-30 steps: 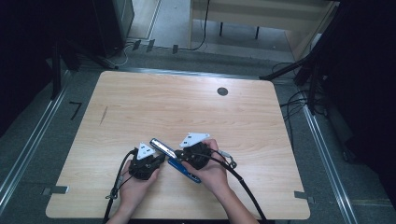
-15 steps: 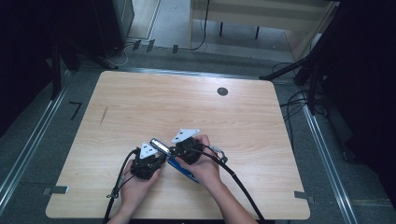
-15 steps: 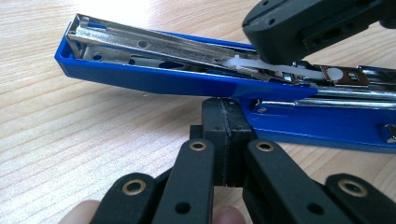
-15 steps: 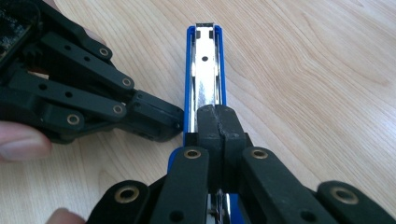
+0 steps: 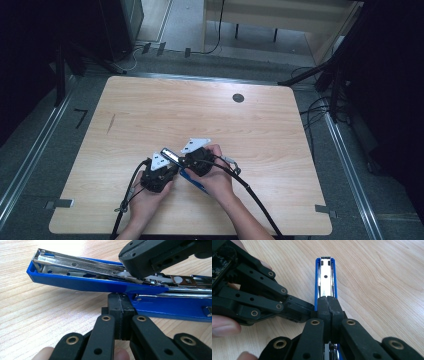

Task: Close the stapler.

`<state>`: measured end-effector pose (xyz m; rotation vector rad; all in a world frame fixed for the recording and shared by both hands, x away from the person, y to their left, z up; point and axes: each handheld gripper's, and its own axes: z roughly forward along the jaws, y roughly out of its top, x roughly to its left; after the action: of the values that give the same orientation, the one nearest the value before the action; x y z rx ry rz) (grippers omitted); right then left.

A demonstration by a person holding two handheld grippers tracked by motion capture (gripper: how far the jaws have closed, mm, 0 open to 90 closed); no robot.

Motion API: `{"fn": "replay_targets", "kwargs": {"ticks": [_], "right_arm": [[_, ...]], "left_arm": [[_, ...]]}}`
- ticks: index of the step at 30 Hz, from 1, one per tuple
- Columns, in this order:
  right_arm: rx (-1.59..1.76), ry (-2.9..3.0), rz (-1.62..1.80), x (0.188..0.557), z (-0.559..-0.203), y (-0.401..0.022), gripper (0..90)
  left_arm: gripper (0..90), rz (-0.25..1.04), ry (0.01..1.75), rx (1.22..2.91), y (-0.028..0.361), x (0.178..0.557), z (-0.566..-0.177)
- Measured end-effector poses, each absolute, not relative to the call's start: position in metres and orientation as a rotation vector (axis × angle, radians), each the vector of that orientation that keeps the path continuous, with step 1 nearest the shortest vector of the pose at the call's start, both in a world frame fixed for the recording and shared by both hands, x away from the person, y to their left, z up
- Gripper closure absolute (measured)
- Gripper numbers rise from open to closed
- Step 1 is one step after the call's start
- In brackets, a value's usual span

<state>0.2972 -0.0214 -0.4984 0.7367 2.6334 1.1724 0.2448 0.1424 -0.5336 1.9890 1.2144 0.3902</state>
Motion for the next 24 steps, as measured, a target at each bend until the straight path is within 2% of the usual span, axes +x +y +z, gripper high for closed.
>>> {"fn": "replay_targets", "kwargs": {"ticks": [24], "right_arm": [[0.725, 2.590, 1.228, 0.2929, -0.4891, -0.0264, 90.0]], "left_arm": [[90.0, 0.407, 1.146, 1.938, 0.1452, 0.2383, -0.5316]]}}
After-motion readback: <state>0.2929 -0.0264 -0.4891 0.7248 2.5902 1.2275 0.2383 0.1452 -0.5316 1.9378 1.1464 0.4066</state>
